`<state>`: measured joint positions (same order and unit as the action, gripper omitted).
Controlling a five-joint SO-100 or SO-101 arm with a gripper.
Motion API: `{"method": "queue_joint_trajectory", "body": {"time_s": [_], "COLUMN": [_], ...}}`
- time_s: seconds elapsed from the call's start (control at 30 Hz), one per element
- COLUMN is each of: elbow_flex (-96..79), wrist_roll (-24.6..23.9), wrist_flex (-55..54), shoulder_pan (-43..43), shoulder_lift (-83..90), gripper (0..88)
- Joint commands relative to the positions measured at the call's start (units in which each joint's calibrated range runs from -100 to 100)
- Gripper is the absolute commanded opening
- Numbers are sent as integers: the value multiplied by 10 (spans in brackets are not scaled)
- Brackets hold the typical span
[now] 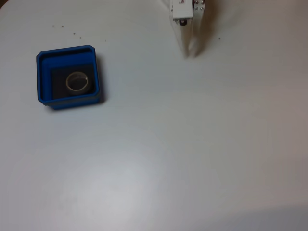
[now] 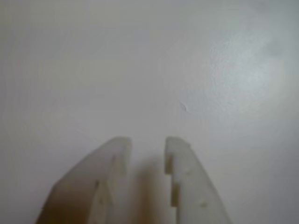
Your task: Pick the black tape roll and drop it in the blue box
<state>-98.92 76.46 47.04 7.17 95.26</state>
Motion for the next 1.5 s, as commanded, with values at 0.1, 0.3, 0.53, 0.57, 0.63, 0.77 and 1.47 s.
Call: {"method": "queue_joint_trajectory", "body": {"time_s": [0.1, 0.3, 0.53, 0.57, 0.63, 0.77, 1.47], "elbow_flex": [-9, -9, -9, -9, -10, -10, -9], "wrist_roll": [4, 5, 72, 90, 116, 127, 130], "wrist_flex": [-3, -9, -13, -13, -16, -77, -290], "shoulder_pan": [2, 2, 1, 1, 1, 1, -24], "shoulder_lift": [37, 37, 37, 37, 37, 37, 37], "gripper": [9, 9, 9, 9, 9, 9, 9]}}
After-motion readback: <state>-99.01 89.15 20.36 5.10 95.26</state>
